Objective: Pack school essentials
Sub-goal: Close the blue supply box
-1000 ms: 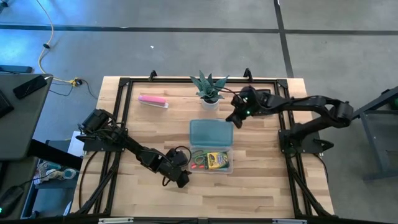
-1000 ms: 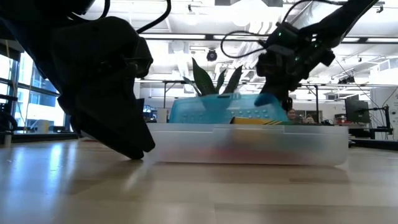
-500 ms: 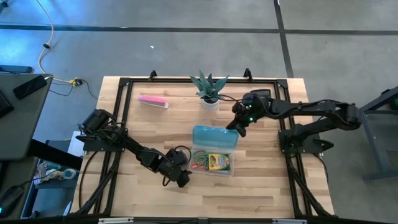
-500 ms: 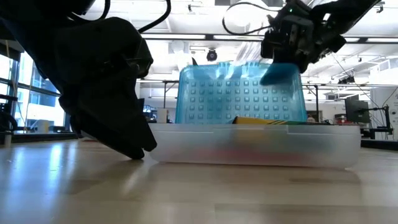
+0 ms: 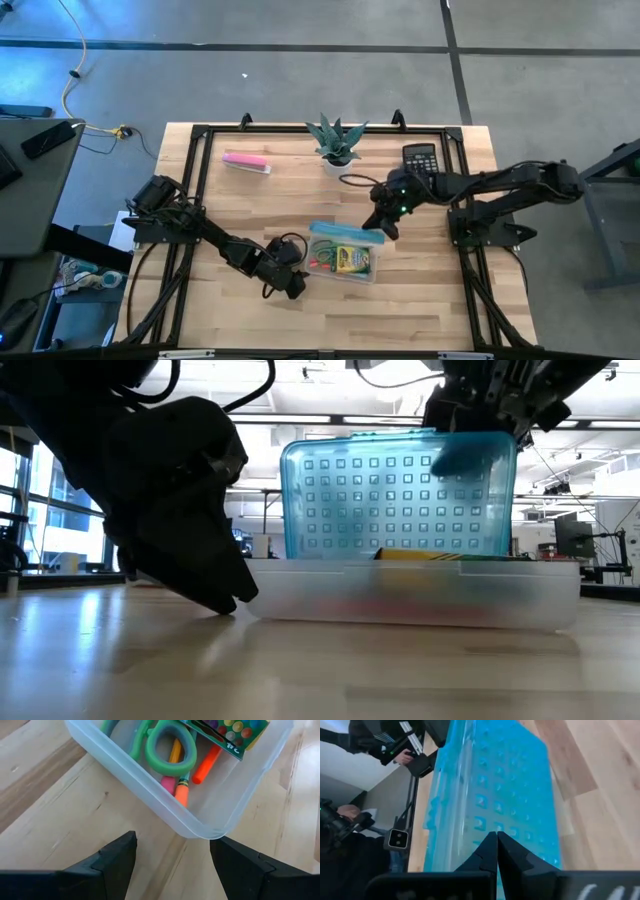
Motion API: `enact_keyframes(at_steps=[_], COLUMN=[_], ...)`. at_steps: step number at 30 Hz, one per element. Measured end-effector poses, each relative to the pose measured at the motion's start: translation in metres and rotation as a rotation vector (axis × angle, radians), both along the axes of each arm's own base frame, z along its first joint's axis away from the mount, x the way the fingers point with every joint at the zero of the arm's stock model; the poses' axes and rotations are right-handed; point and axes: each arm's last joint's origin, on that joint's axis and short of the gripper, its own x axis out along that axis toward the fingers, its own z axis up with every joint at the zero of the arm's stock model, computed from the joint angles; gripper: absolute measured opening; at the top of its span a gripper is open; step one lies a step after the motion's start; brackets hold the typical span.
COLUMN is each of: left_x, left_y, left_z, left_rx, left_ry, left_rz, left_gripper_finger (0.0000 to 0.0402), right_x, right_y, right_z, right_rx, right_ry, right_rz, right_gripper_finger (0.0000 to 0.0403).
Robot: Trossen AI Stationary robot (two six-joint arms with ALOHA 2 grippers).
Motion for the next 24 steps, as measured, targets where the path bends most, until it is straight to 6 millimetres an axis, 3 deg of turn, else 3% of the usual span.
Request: enact_keyframes(at_steps=[17,24], left_x=[-0.002,-0.013], left_y=[-0.003,-0.013], left_z=[0.001,0.024], left_rx=[0.098,0.180], left_ry=[0.026,-0.005], left_rz=[-0.088,-0.129], left_gripper_finger=[0.0241,0.0241], right_x=[-0.003,-0.006], right_y=[0.061,0.080], right_z=[-0.002,0.000], right_rx=[-0.039,-0.036], right_ry=[0.051,0.036], right_rz=[-0.019,-0.050], right_gripper_finger=[0.0000,0.0000])
